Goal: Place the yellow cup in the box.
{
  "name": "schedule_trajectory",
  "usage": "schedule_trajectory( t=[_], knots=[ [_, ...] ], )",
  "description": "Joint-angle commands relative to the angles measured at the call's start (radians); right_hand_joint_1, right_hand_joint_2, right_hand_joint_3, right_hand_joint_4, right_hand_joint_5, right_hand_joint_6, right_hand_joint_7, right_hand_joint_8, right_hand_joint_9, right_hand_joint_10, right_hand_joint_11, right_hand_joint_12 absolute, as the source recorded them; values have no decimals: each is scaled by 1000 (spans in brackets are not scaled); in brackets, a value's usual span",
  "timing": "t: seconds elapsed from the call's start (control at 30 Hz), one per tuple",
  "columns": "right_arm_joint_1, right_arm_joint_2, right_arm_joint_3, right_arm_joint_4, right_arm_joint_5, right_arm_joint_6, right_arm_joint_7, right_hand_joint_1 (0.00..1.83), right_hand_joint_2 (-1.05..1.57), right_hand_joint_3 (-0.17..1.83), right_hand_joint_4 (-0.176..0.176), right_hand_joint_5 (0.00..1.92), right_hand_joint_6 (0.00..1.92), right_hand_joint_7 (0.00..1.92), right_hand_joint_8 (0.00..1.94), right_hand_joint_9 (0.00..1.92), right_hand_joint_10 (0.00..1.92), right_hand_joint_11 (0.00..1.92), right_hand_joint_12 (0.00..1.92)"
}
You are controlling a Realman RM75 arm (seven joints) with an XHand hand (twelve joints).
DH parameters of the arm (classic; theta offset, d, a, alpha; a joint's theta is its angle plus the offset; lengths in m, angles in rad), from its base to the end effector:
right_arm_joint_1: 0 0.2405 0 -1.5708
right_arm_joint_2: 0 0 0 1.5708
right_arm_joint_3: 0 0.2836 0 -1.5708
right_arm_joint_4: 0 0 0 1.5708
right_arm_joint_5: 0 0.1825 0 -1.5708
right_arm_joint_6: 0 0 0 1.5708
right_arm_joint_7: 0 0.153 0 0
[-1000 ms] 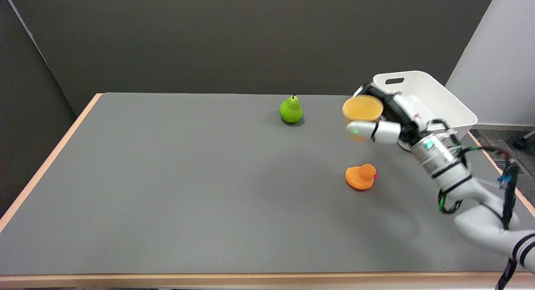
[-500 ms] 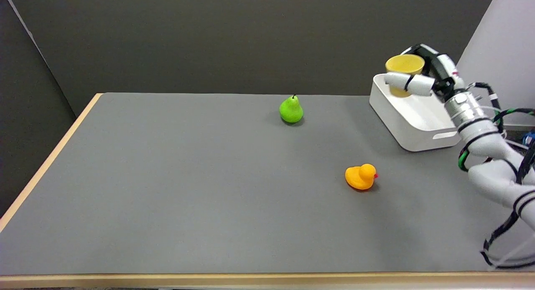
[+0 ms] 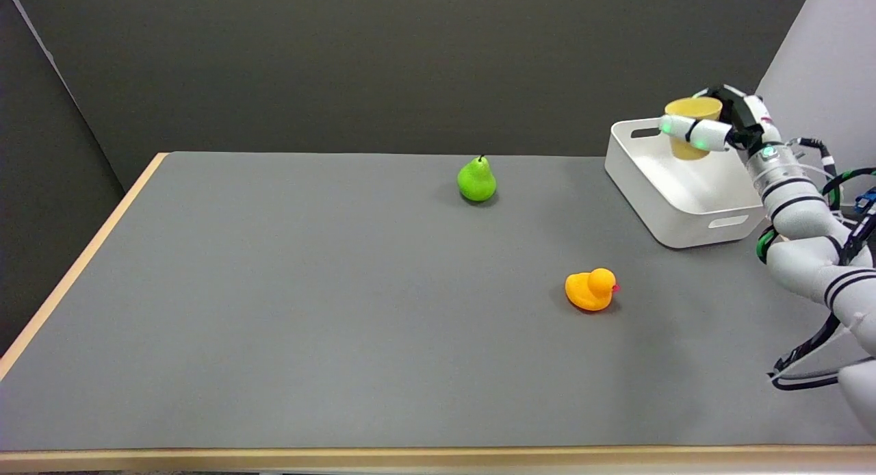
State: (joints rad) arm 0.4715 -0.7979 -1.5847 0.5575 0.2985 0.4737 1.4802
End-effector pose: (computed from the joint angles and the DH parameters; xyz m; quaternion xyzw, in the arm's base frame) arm -0.2176 -0.3640 0.6151 0.4737 -0.2207 0.4645 0.7150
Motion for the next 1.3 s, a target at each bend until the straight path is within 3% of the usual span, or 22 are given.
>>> schedule_trajectory(
  t=[0.03,0.23,0.3,0.37,0.4,0.43,0.47,0.57,0.6,0.63,0.67,0.73,1.03,1.17,1.3],
  knots=[
    [119,-44,-94,-296,4,-22,-43,1305,1395,-122,-176,388,1632,671,1642,619,1741,266,1921],
    [97,-44,-93,-270,4,39,-43,1305,1394,-122,-176,389,1633,670,1644,621,1741,257,1921],
    [88,-44,-93,-254,4,44,-41,1122,1374,11,-110,387,1714,659,1667,597,1499,47,1913],
    [82,-44,-94,-237,4,48,-40,1039,969,635,-78,336,1332,512,1210,516,1287,0,1827],
    [77,-44,-94,-226,4,50,-42,988,786,904,-61,299,1057,414,911,426,1122,-1,1625],
    [74,-44,-94,-219,4,51,-42,904,739,966,-37,259,782,320,639,279,875,-1,1206],
    [72,-44,-95,-213,4,56,-42,840,702,986,-17,222,624,245,474,184,689,-1,908],
    [71,-43,-98,-198,-5,78,-40,704,621,951,25,122,434,82,240,27,304,-1,334],
    [70,-42,-102,-193,-7,87,-38,839,692,911,-8,205,520,223,333,142,570,-1,752],
    [69,-40,-106,-189,-7,93,-36,736,617,931,23,113,431,105,114,45,196,-1,241],
    [68,-38,-110,-182,-7,100,-36,675,583,908,41,70,366,38,8,-1,15,-1,-1],
    [58,-32,-118,-162,-7,109,-34,626,585,775,56,73,273,-1,-1,-1,-1,-1,-1],
    [-13,-27,-117,-30,2,120,-33,626,571,686,63,54,265,-1,-1,-1,-1,-1,-1],
    [-81,-27,-90,106,13,156,-37,638,489,798,60,51,215,-1,-1,-1,-1,-1,-1],
    [-173,-27,-46,286,42,179,-49,646,495,788,37,45,102,-1,-1,-1,-1,-1,-1]
  ],
)
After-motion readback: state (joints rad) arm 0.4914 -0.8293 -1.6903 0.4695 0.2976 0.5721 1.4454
